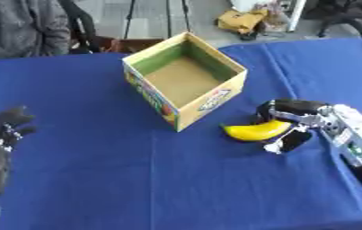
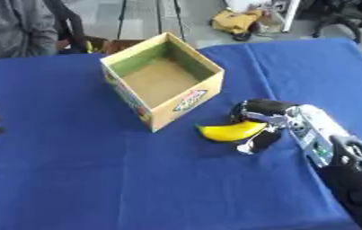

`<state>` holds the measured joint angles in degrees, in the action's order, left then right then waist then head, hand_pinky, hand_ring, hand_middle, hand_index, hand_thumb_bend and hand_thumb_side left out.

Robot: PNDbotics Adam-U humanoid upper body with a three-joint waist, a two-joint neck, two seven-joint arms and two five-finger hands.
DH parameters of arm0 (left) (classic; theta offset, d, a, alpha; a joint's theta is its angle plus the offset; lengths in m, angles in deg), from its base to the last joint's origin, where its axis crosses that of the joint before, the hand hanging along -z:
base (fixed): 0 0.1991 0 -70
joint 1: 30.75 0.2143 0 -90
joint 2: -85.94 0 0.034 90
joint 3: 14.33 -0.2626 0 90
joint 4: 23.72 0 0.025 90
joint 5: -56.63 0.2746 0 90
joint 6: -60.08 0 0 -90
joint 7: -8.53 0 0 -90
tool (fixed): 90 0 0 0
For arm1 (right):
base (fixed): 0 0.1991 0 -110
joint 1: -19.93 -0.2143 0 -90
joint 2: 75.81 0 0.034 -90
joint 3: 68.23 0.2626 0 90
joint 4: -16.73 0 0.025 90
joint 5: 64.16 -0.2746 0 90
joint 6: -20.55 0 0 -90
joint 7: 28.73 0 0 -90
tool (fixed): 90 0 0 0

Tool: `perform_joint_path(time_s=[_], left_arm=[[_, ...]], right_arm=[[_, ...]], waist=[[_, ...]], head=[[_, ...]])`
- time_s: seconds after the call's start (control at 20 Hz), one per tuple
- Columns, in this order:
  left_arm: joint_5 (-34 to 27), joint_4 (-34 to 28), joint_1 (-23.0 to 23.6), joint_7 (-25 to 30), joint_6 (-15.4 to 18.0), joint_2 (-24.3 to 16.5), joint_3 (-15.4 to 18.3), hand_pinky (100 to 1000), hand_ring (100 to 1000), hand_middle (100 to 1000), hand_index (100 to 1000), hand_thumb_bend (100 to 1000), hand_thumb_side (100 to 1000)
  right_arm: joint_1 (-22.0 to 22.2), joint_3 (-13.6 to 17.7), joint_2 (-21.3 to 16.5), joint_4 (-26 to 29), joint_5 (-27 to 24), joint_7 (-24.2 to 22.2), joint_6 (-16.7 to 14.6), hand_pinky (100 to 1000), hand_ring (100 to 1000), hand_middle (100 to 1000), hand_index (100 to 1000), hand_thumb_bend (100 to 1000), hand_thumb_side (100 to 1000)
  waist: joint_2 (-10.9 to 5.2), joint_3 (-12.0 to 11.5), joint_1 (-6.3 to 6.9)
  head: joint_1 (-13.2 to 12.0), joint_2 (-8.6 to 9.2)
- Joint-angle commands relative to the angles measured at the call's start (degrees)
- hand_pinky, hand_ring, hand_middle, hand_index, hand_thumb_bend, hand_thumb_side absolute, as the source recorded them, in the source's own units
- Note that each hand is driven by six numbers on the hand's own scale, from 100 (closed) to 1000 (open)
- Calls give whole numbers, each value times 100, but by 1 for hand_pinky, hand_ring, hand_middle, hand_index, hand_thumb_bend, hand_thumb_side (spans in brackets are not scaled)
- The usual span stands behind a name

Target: Pick up objects on the table and place them in the box.

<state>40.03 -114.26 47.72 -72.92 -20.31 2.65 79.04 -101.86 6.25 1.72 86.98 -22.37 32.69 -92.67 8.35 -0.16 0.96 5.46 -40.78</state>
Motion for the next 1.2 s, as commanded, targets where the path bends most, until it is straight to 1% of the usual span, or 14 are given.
perform_joint_path(time_s=[0.05,0.1,0.3,1.2], left_arm=[[-13,-71,-65,10,13,-80,-1,758,781,754,671,441,1000],[-13,-71,-64,10,13,-80,-1,758,781,754,671,441,1000],[-12,-71,-63,7,14,-80,1,758,780,754,671,441,1000],[-11,-76,-55,-2,12,-84,3,757,779,753,671,442,1000]], right_arm=[[-78,76,-123,36,34,27,32,701,601,602,727,100,281],[-77,78,-123,35,32,30,46,699,598,599,721,100,255],[-73,81,-128,40,24,34,85,696,594,594,715,100,237],[-115,87,-225,191,-38,-1,104,691,593,593,713,100,215]], waist=[[-66,4,-10],[-65,4,-11],[-63,3,-14],[-70,15,-29]], head=[[4,-4],[6,-4],[5,-5],[1,-5]])
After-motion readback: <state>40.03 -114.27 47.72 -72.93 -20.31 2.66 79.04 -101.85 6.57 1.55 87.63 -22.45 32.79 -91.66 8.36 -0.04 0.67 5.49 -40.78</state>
